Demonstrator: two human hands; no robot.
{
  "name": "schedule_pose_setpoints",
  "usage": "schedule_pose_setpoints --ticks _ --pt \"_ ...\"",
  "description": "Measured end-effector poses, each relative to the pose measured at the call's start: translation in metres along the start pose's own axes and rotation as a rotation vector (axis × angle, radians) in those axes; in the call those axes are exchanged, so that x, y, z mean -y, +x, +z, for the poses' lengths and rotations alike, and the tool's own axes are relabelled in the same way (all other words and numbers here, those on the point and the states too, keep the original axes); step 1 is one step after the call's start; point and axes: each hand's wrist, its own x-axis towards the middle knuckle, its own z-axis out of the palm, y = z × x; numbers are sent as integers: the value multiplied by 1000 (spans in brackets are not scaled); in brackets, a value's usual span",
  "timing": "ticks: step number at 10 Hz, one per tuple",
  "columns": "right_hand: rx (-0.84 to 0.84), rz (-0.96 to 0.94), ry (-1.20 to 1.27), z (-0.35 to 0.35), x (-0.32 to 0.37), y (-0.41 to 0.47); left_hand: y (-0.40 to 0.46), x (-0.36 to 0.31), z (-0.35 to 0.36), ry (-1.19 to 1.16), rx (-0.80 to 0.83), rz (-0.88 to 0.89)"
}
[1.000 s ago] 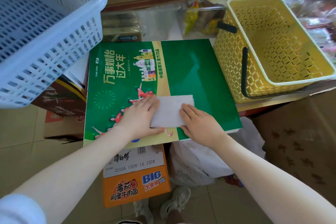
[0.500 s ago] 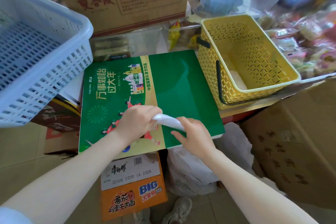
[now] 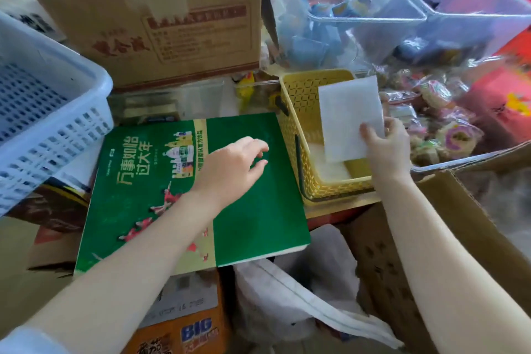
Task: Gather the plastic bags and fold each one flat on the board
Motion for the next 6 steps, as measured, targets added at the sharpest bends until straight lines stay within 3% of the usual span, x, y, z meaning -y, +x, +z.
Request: schedule_pose_setpoints --ticks 1,2,3,4,5,6 --pt "174 237 -212 13 -21 34 3 5 20 43 99 -96" --pt "350 431 -233 25 -33 51 7 3 27 56 144 -172" --pt "395 535 -278 29 -41 59 7 -1 27 63 158 -206" --pt "460 531 -506 27 -45 61 7 -8 23 93 188 -210" --pt "392 350 -661 26 -45 61 7 -12 20 99 178 -169" --pt "274 100 -531 23 -35 54 7 -16 16 94 207 -174"
